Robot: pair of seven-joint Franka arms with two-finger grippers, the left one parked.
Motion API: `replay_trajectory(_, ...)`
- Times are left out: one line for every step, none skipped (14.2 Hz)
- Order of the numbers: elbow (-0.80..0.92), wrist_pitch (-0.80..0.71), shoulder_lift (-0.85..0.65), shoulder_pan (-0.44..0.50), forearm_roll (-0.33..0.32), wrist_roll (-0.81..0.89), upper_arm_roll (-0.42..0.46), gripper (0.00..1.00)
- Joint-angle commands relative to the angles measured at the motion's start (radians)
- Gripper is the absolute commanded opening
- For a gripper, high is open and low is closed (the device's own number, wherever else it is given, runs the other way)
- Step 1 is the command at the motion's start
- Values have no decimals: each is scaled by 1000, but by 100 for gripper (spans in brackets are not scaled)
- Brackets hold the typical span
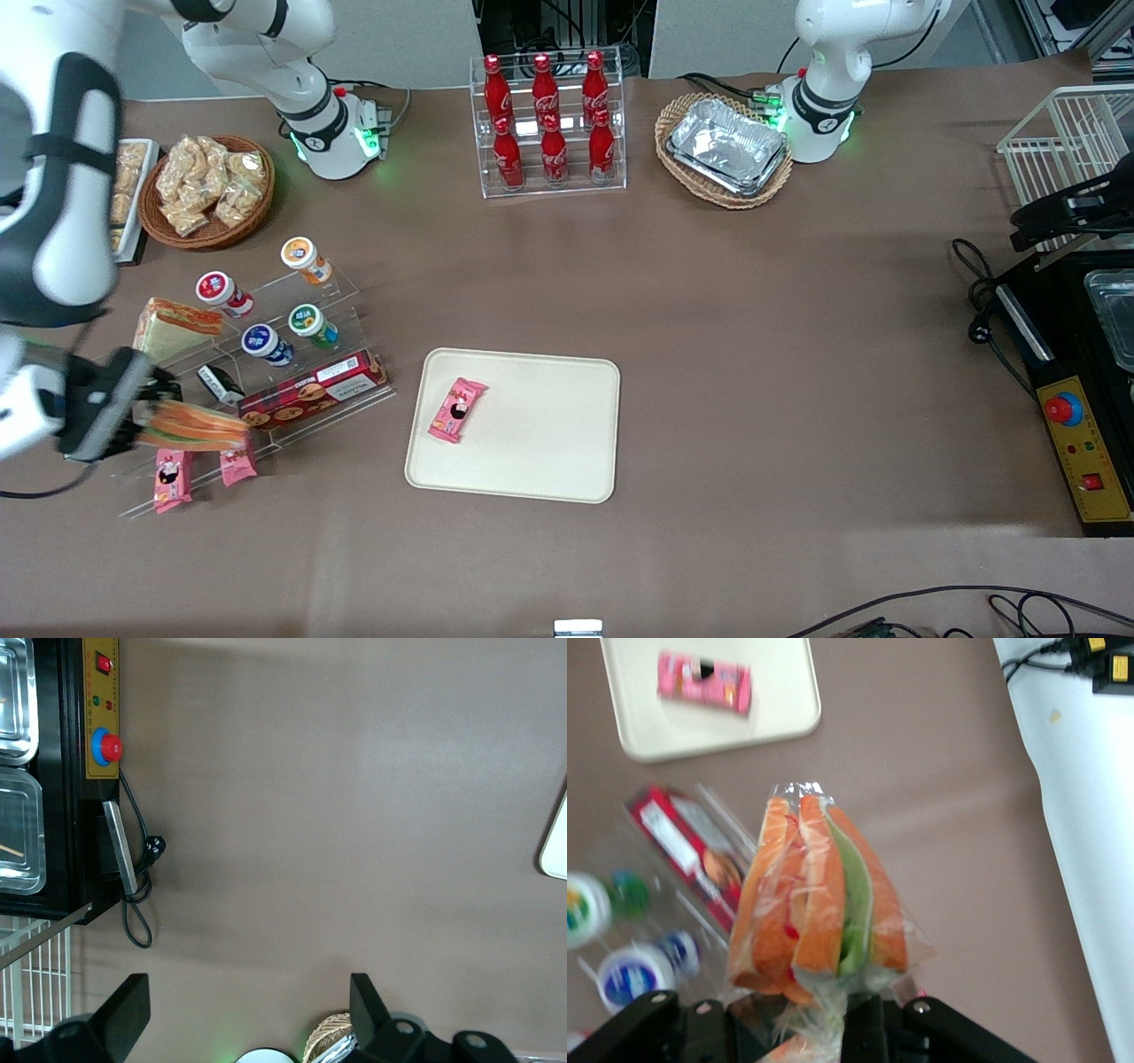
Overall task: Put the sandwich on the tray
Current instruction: 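Close the right gripper on the sandwich and lift it from the rack, then carry the held sandwich over the cream tray with the right gripper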
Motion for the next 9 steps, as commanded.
replay_trajectory(20,-27,11,135,1,258,-13,17)
replay_trajectory(21,-25,24,172,-15,314,-13,18)
replay_trajectory(21,-22,40,207,-18,340,-11,18)
replay_trajectory(21,-20,57,243,-16,354,-2,18)
replay_trajectory(21,-10,80,270,-15,363,4,18)
replay_trajectory(30,21,104,296,-15,360,12,18)
replay_trajectory(32,50,127,313,-13,359,22,18)
replay_trajectory(34,79,147,318,-13,354,45,18)
replay_trajectory(37,113,166,320,-16,352,76,18)
